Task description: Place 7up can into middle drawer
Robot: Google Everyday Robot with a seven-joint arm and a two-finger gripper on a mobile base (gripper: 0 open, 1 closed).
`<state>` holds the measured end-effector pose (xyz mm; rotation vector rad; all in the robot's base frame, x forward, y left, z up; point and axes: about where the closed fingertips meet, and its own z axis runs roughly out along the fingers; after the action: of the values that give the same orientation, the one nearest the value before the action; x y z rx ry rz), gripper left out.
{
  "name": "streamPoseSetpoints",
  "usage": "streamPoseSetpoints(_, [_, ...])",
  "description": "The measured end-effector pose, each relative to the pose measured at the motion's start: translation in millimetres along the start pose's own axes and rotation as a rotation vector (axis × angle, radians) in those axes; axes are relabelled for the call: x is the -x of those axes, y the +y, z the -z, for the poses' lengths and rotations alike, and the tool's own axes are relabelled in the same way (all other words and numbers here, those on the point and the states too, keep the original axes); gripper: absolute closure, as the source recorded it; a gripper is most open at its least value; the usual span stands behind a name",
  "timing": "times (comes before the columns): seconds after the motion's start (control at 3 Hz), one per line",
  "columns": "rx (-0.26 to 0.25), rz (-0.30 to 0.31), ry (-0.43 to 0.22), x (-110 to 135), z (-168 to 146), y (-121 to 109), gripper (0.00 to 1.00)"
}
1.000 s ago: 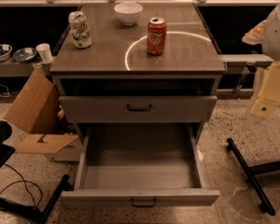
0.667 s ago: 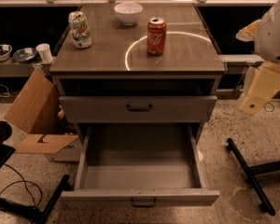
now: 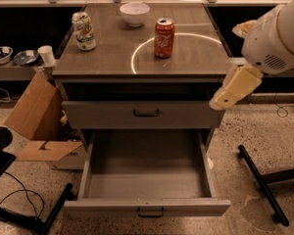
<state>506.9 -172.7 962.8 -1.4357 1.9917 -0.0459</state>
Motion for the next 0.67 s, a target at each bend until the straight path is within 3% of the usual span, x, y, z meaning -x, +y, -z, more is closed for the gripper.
streamPoseSetpoints(0.67, [-0.077, -0.235, -0.303, 70, -61, -34, 0.0])
